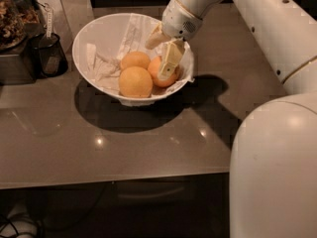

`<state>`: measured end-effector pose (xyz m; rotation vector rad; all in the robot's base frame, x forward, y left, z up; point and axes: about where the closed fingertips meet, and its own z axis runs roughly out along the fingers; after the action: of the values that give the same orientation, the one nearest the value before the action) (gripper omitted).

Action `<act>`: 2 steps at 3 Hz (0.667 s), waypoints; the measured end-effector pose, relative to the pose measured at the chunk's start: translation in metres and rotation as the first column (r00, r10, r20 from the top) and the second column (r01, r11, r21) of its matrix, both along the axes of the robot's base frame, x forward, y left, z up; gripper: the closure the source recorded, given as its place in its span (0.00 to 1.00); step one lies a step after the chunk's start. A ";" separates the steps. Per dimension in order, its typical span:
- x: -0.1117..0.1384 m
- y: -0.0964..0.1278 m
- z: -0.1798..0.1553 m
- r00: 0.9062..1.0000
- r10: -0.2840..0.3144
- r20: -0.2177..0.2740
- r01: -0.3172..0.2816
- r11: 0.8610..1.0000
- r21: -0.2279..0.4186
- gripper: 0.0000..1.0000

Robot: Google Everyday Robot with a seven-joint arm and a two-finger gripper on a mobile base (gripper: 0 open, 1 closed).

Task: Pick orange from white bowl

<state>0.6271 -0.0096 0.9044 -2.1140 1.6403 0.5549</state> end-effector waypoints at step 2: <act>0.005 -0.011 -0.014 1.000 -0.015 -0.026 0.013 0.999 -0.049 0.25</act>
Offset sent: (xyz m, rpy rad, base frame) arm -0.0145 -0.0403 -0.0182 -0.1332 0.1041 0.0103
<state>0.6320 -0.0208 0.8899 -2.1364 1.6980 0.5463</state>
